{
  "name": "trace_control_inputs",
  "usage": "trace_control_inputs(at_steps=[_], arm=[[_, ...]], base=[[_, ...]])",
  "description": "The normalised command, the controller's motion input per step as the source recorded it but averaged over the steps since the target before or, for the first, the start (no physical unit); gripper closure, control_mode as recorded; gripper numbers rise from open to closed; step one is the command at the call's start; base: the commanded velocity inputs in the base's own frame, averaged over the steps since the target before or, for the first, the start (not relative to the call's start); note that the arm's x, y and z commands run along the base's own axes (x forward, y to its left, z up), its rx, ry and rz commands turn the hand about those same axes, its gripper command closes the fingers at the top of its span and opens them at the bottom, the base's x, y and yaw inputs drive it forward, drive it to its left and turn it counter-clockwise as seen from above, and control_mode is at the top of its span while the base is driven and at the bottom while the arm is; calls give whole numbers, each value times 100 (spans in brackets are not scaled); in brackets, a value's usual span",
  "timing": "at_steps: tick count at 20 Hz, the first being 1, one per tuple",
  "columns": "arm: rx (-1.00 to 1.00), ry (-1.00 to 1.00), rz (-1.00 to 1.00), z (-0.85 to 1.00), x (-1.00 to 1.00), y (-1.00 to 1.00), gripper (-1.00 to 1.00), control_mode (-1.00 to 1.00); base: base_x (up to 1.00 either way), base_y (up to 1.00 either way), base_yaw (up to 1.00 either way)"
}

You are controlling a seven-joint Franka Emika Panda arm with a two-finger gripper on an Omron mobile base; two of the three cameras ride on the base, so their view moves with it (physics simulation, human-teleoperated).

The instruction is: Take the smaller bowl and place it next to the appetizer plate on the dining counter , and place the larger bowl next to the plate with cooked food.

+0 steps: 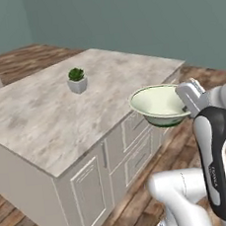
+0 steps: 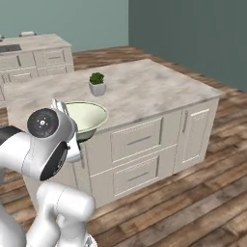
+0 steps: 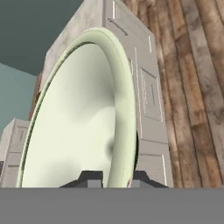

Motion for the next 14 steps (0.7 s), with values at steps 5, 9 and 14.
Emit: trace_control_inputs(at_steps=[5,9,14], arm=[[0,0,0,0,0,0,100,100],[0,0,0,0,0,0,100,100],[0,0,0,0,0,0,100,100]], base=[[-41,96,28],[-6,100,21],[50,93,13]])
